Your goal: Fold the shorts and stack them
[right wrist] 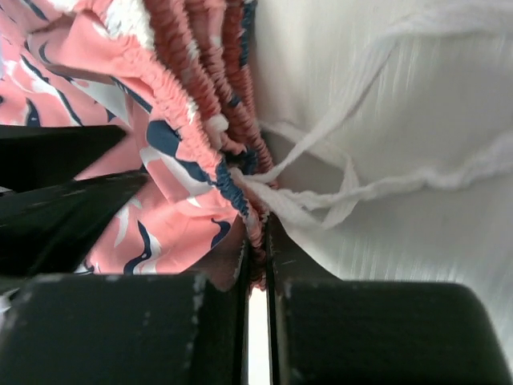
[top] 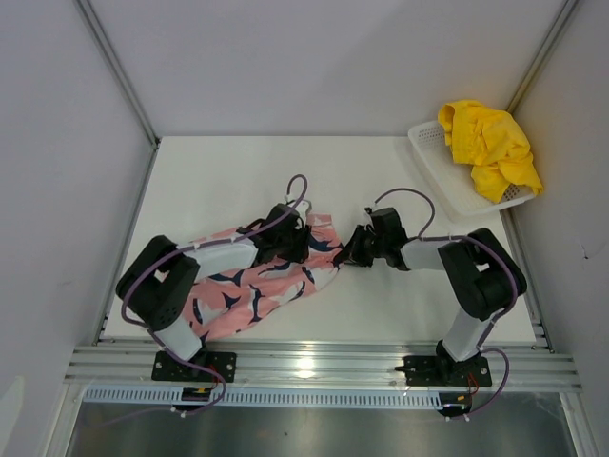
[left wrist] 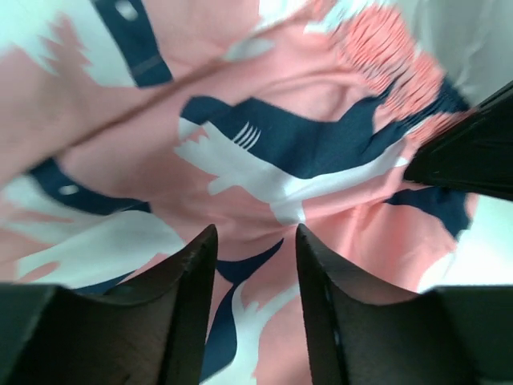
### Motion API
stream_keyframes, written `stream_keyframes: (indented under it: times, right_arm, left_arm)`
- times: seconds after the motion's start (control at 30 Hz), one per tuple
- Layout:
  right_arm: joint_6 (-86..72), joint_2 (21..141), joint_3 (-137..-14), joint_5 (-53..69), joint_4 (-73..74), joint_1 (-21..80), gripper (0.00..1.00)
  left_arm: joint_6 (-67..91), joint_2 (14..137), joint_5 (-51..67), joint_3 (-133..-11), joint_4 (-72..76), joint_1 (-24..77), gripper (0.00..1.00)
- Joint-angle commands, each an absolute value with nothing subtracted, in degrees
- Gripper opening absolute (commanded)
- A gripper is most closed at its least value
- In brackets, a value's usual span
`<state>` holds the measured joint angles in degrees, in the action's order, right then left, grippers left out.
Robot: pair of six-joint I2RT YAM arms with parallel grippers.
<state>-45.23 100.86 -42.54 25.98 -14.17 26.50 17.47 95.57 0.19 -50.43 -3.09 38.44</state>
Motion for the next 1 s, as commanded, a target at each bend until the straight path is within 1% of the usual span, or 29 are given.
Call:
stream_keyframes:
  times: [0.0, 0.07, 0.1, 0.2, 0.3, 0.43, 0.57, 0.73, 0.8, 0.83, 0.9, 0.97]
  right_arm:
    - [-42.6, 95.4, -42.3, 18.2, -6.0, 28.9, 0.0]
    - [-42.5, 93.4, -43.1, 15.8, -2.1, 30.3, 0.0]
    - [-42.2, 91.2, -43.6, 12.3, 2.8, 32.2, 0.0]
    - [-42.0, 87.6, -45.9, 4.9, 11.1, 36.0, 0.0]
    - [-42.1, 85.7, -47.0, 3.7, 14.8, 37.4, 0.0]
    - [-42.2, 85.0, -49.1, 3.7, 18.3, 38.5, 0.0]
    - [-42.6, 83.8, -50.9, 3.7, 20.9, 39.0, 0.0]
    - [-42.1, 84.6, -54.0, 4.8, 22.9, 38.9, 0.0]
    - [-42.4, 85.2, -54.6, 5.8, 23.4, 38.9, 0.0]
    - [-42.5, 85.3, -55.0, 6.0, 23.4, 38.9, 0.0]
    - [-43.2, 85.2, -54.9, 6.9, 22.9, 39.0, 0.0]
    - [-44.0, 85.2, -54.6, 7.7, 22.2, 39.1, 0.0]
  left_arm:
    - [15.4, 87.1, -1.8, -50.6, -2.4, 38.9, 0.48]
    - [14.3, 84.3, -2.3, -50.4, -3.0, 40.2, 0.52]
    - [12.8, 81.7, -2.4, -50.4, -3.5, 40.9, 0.54]
    - [10.8, 77.0, -5.6, -50.4, -4.7, 45.3, 0.58]
    - [8.8, 72.1, -6.2, -46.9, -2.8, 50.2, 0.63]
    - [6.7, 69.3, -9.0, -43.0, -0.9, 58.6, 0.68]
    - [8.6, 70.4, -12.4, -40.0, -0.5, 62.7, 0.72]
    - [9.8, 69.3, -15.2, -35.7, 3.7, 65.9, 0.81]
    - [9.6, 71.4, -17.0, -35.6, 4.7, 66.4, 0.81]
    - [9.8, 72.4, -18.4, -35.3, 5.5, 66.4, 0.79]
    - [9.7, 76.3, -19.7, -35.5, 8.0, 66.4, 0.79]
    - [9.9, 78.7, -21.2, -36.5, 9.8, 66.4, 0.8]
